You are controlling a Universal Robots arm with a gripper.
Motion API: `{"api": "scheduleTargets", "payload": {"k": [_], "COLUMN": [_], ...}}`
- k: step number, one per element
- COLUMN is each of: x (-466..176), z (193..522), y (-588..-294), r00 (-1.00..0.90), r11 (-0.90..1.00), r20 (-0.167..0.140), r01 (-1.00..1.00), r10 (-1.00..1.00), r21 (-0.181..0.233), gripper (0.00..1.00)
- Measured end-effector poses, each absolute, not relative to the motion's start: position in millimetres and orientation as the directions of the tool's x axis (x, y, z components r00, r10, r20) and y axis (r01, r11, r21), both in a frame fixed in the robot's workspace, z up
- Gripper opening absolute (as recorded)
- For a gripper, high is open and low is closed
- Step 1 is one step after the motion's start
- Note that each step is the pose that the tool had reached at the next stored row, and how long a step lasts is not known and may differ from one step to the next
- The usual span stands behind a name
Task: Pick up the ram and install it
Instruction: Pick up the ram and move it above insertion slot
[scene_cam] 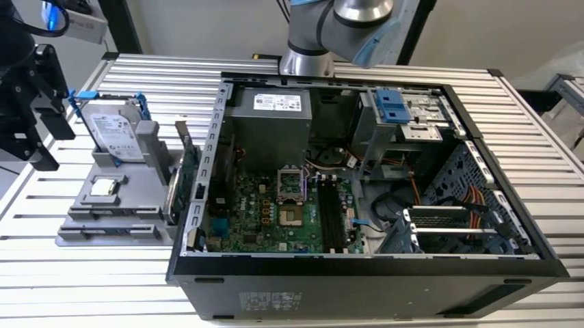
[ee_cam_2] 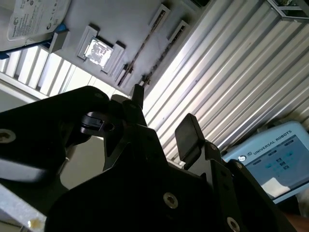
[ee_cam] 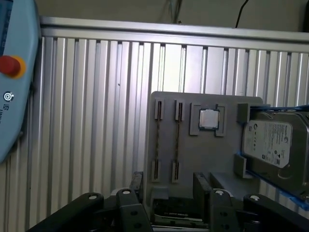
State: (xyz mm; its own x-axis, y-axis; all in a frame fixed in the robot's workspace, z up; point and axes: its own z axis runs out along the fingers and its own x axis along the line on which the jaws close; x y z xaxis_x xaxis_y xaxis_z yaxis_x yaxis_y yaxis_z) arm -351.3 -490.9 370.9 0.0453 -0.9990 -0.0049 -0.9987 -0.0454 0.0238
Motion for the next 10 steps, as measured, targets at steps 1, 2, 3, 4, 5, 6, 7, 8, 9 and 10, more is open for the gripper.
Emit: {"api": "scheduleTargets", "payload": {"k": [1,2,3,4,5,6,7,8,9,10], "x": [-351.4,-351.4,-351.3,-351.3,-351.2,-351.3,-351.3,-351.3,-351.4,-351.4], "z": [370.2,369.4,368.5,367.6,367.2,367.1,367.1,367.1,367.0,366.9], "y": [-490.9,-490.8,-490.8,-490.9,-490.9,-490.9,-490.8,-490.8,-490.8,-490.8], "r00": [0.045,0.045,0.045,0.045,0.045,0.046,0.045,0.045,0.045,0.045], "r11": [-0.045,-0.045,-0.045,-0.045,-0.045,-0.046,-0.045,-0.045,-0.045,-0.045], "r20": [-0.005,-0.004,-0.004,-0.004,-0.004,-0.003,-0.003,-0.003,-0.003,-0.003], "r01": [-0.999,-0.999,-0.999,-0.999,-0.999,-0.999,-0.999,-0.999,-0.999,-0.999], "r10": [-0.999,-0.999,-0.999,-0.999,-0.999,-0.999,-0.999,-0.999,-0.999,-0.999], "r21": [0.019,0.013,0.007,0.003,0.003,0.003,0.003,0.003,0.003,0.003], "gripper": [1.0,1.0,1.0,1.0,1.0,1.0,1.0,1.0,1.0,1.0]}}
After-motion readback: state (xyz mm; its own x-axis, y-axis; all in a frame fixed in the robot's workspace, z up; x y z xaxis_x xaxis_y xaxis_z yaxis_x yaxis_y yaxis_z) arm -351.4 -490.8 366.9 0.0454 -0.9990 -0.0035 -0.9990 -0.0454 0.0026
